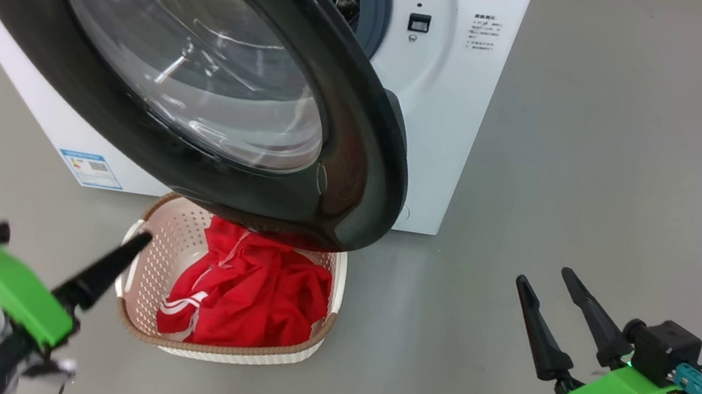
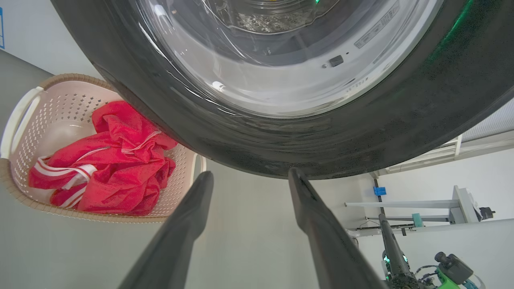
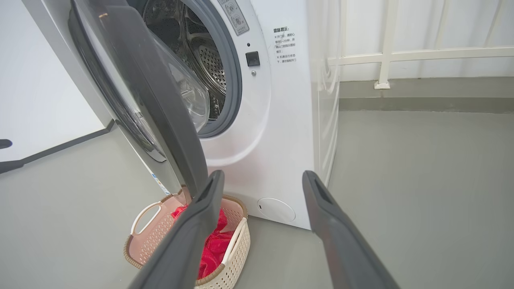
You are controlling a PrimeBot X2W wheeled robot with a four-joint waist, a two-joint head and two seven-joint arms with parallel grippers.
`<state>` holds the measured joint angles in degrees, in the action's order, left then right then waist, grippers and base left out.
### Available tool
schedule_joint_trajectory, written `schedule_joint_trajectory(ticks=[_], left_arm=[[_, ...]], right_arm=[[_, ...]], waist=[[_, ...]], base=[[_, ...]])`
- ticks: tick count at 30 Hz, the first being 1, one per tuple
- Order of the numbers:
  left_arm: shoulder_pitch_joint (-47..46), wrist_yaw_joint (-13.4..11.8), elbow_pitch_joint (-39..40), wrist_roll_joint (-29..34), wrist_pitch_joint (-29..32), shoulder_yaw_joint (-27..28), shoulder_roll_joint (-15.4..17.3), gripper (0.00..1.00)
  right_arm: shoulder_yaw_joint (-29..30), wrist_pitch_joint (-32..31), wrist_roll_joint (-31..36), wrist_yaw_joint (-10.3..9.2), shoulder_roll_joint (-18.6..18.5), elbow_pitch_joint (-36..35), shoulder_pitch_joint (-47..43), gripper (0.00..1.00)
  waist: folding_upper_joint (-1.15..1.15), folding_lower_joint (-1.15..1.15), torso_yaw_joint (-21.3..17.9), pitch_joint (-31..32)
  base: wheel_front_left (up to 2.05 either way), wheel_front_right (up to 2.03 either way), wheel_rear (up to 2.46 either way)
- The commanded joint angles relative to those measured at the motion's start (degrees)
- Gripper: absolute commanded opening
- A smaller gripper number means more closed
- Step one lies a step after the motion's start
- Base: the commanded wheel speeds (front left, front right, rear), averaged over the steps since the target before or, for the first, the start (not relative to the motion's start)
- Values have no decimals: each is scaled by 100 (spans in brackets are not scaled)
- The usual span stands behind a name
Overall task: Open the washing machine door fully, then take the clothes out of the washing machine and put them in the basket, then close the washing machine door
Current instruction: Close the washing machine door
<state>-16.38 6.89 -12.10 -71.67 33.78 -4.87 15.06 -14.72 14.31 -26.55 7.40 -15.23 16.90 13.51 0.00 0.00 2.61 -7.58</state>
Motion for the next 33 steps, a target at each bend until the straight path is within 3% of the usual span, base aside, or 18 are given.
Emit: schedule_joint_trajectory(ticks=[1, 12, 25, 28, 33], left_arm=[[-47, 59, 136, 56, -133, 155, 281, 100], [736, 59, -77, 229, -2053, -300, 723, 100], [873, 59, -783, 1480, -4713, -1256, 1115, 100], [867, 59, -932, 1953, -4863, -1125, 1053, 100], [1028, 53, -498, 3348, -4875, -114, 571, 100]], right_arm=[[-81, 69, 21, 9, -89, -156, -84, 100], [58, 69, -16, 9, -250, -178, -213, 100], [291, 69, 1, 9, -204, -246, -232, 100], [320, 69, 12, 9, -190, -261, -234, 100], [379, 69, 26, 9, -179, -291, -240, 100]], waist=[[0, 0, -23, -15], [0, 0, -333, -74], [0, 0, -687, -89], [0, 0, -730, -77], [0, 0, -731, -85]], base=[[0, 0, 0], [0, 0, 0], [0, 0, 0], [0, 0, 0], [0, 0, 0]])
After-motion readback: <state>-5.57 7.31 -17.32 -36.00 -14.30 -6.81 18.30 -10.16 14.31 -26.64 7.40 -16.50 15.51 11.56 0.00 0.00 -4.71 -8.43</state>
